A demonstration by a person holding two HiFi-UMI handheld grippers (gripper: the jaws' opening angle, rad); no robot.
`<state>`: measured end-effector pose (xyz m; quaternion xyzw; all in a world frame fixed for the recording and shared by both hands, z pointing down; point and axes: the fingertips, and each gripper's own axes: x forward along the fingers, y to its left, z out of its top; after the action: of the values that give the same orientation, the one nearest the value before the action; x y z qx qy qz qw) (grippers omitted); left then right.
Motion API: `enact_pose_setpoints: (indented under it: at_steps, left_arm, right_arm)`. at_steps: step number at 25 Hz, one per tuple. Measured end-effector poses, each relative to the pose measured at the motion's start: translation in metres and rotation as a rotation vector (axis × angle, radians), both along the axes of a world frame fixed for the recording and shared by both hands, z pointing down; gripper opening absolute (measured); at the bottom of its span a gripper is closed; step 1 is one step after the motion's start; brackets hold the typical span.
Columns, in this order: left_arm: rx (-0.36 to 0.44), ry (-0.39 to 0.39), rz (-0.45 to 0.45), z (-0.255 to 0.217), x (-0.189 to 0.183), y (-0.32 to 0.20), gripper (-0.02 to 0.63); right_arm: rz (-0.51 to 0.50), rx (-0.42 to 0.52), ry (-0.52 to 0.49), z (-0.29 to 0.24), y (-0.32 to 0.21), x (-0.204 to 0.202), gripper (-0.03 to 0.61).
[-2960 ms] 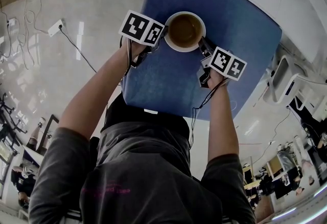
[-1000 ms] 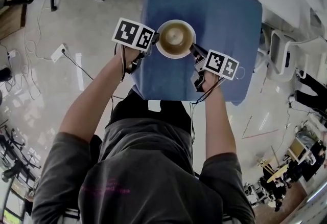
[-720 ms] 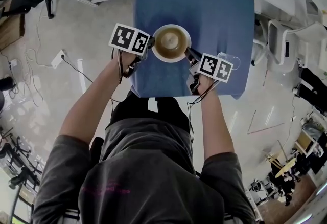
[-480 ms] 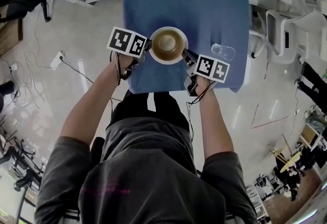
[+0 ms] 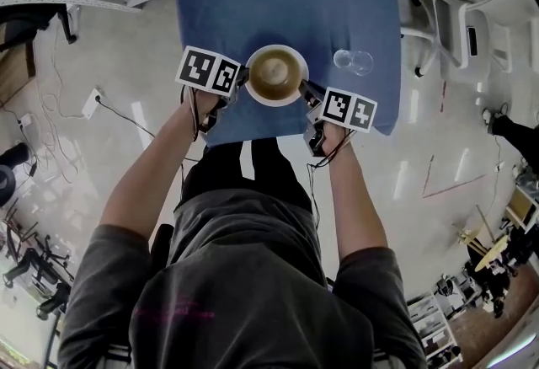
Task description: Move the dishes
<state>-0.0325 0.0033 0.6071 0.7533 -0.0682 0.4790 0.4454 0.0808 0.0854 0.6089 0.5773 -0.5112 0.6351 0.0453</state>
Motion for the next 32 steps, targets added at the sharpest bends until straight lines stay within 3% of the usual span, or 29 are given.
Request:
enact_pose_setpoints:
  at_steps: [32]
  left_arm:
    - [-0.061,-0.085,0.103,0.057,0.015,0.056,0.035]
  right_arm:
    - [0.085,-0.08,-0.053,0.056,0.063,0.01,0.049]
